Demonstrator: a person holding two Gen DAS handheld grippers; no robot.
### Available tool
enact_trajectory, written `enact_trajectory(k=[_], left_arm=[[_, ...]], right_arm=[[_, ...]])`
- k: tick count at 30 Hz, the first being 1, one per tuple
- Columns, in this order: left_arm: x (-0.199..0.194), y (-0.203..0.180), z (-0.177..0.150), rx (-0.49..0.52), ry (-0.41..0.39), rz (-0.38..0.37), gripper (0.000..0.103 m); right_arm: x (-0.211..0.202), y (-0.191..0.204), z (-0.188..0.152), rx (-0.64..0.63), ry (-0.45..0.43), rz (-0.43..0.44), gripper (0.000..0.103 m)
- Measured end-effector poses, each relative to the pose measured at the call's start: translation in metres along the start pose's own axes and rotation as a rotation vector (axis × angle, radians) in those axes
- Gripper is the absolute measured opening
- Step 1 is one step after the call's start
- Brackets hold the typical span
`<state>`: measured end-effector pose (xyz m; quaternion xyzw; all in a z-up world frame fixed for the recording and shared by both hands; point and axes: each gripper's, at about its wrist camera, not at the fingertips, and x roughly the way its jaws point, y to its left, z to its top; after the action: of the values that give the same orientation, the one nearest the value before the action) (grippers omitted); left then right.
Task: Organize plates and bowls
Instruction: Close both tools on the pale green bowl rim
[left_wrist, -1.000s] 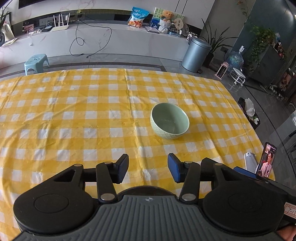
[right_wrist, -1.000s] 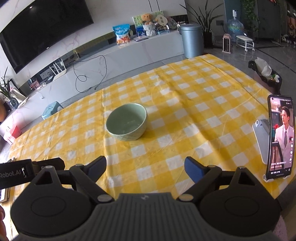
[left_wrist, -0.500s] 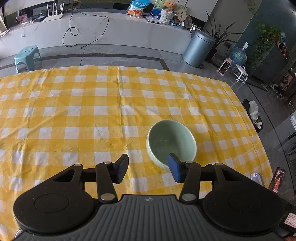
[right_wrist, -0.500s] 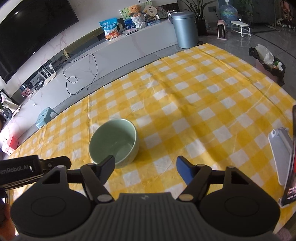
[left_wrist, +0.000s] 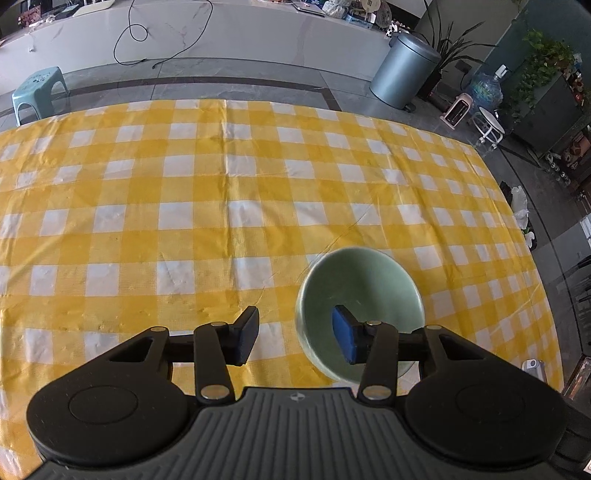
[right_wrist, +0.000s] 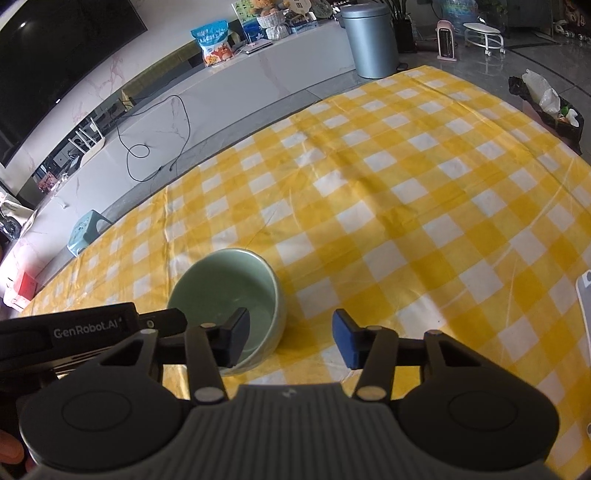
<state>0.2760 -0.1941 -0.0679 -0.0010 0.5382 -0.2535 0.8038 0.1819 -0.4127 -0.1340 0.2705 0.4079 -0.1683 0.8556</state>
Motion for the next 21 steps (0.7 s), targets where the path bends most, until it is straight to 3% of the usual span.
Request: enact_trajectory(k=[10, 17, 21], left_arm=[[0.025, -0.006, 0.002, 0.023, 0.053, 0.016, 0.020], [0.034, -0.008, 0.004, 0.027, 0.065, 0.040, 0.010], [0.036, -0.010, 0.005, 0.034, 0.065, 0.044, 0.010]], right_arm=[[0.027, 0.004, -0.001, 0.003, 0.050, -0.001, 0.037], [0.040, 0.004, -0.001, 0.006, 0.071, 0.002, 0.030], [0.047, 0.004, -0.001, 0.016, 0.082, 0.031, 0.016]])
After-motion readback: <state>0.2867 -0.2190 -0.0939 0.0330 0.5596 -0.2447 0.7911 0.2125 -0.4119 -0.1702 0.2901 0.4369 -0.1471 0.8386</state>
